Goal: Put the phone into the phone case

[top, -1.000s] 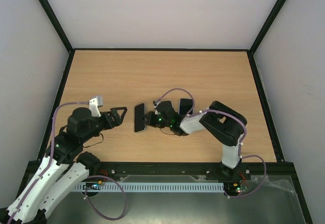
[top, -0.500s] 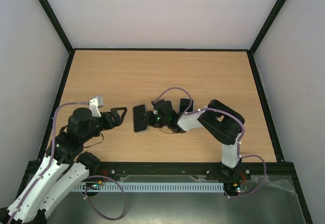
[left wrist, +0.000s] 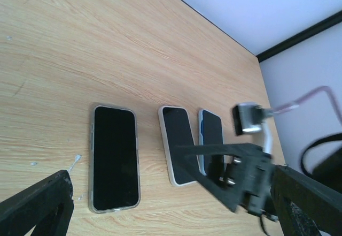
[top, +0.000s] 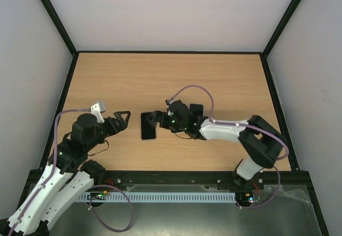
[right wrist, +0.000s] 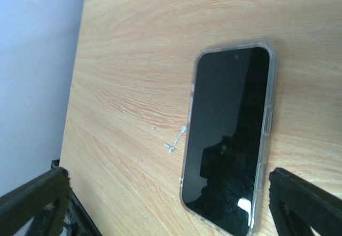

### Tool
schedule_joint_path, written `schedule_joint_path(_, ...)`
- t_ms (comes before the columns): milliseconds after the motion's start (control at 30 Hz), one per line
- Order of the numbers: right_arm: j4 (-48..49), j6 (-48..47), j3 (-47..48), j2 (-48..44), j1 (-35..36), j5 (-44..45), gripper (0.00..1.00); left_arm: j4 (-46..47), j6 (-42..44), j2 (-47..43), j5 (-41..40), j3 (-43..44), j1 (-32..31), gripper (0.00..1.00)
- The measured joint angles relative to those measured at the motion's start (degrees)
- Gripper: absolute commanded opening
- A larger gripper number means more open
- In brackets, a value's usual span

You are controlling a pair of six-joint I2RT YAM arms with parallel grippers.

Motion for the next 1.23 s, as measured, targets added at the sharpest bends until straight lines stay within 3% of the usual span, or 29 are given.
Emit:
schedule_joint_path(667,-30.14,-8.02,0.5,-44.17,0.0,20.24,0.97,0.37,-3.58,-1.6,-2.16,3.08,0.0,0.99)
schedule_joint_path(900,-33.27,-7.98,1.84,-51.19,0.02,22.84,0.98,4.7,-2.67,-1.86,1.11,3.78,0.0,0.99)
schedule_joint_path(1233,-33.92,-6.69,0.09,-52.09,0.0,23.04,0.98,6.62,-1.4,-0.26,4.0,3.87,0.0,0.99)
